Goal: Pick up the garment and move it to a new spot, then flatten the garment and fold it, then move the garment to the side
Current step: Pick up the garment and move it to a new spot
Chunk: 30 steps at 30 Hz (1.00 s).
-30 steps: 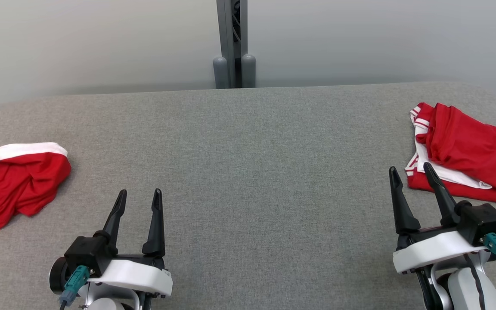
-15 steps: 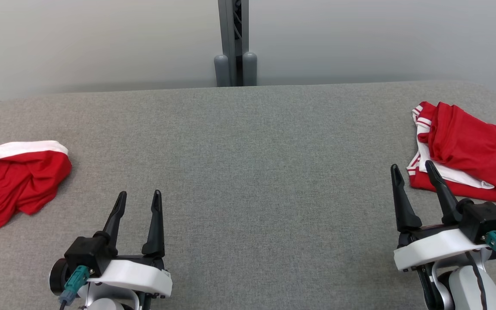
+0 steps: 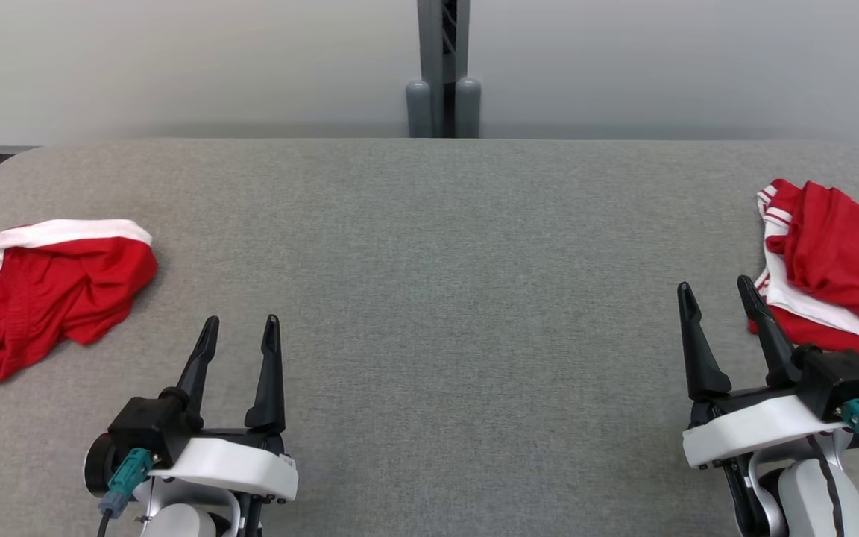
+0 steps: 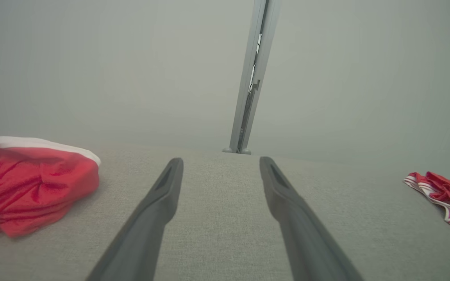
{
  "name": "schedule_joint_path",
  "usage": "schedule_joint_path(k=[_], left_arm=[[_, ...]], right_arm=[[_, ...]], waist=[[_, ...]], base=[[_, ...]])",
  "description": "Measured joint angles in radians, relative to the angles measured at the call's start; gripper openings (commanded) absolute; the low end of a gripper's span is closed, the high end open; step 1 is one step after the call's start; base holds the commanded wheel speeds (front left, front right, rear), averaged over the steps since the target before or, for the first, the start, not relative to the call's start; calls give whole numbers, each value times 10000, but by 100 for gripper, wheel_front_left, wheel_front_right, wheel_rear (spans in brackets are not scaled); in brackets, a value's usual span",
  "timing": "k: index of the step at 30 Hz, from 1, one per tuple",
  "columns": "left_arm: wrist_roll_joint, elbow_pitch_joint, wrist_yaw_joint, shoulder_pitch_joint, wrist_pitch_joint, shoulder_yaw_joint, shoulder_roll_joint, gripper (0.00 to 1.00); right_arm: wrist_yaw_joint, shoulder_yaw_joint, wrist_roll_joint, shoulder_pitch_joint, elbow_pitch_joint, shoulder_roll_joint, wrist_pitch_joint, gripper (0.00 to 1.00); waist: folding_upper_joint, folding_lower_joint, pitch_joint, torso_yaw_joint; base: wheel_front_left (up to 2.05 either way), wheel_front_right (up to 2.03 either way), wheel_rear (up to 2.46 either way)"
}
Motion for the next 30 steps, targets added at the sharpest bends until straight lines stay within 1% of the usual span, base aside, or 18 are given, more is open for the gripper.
schedule_joint_path(k=[5, 9, 10, 11, 15, 18, 20, 24, 30], left_arm=[[35, 48, 27, -6, 0, 245, -2, 100], [146, 96, -54, 23, 0, 359, 4, 100], [161, 109, -90, 84, 0, 357, 0, 100], [330, 77, -94, 543, 0, 439, -4, 100], [458, 48, -132, 683, 0, 692, -2, 100], [456, -127, -73, 809, 0, 955, 17, 100], [435, -178, -31, 923, 0, 1058, 6, 100], [257, -351, 90, 1107, 0, 1220, 4, 100], [188, -462, 134, 1274, 0, 1248, 4, 100]], right_arm=[[0, 272, -109, 105, 146, 8, 0, 100], [0, 466, -100, 108, 284, 10, 0, 100], [0, 612, -67, 116, 280, 6, 0, 100], [0, 1099, 401, 501, 190, 8, 0, 100], [0, 1260, 493, 529, 232, 2, 0, 100], [0, 1582, 546, 379, 334, 19, 0, 100], [0, 1812, 606, 199, 395, 17, 0, 100], [0, 2034, 671, 68, 612, 12, 0, 100], [0, 2155, 711, -106, 717, 15, 0, 100]], waist=[[0, 0, 37, 690], [0, 0, -12, 1303], [0, 0, -89, 1790], [0, 0, -495, 3383], [0, 0, -661, 4125], [0, 0, -708, 4506], [0, 0, -693, 4637], [0, 0, -648, 4707], [0, 0, -612, 4722]], base=[[0, 0, 0], [0, 0, 0], [0, 0, 0], [0, 0, 0], [0, 0, 0], [0, 0, 0], [0, 0, 0], [0, 0, 0], [0, 0, 0]])
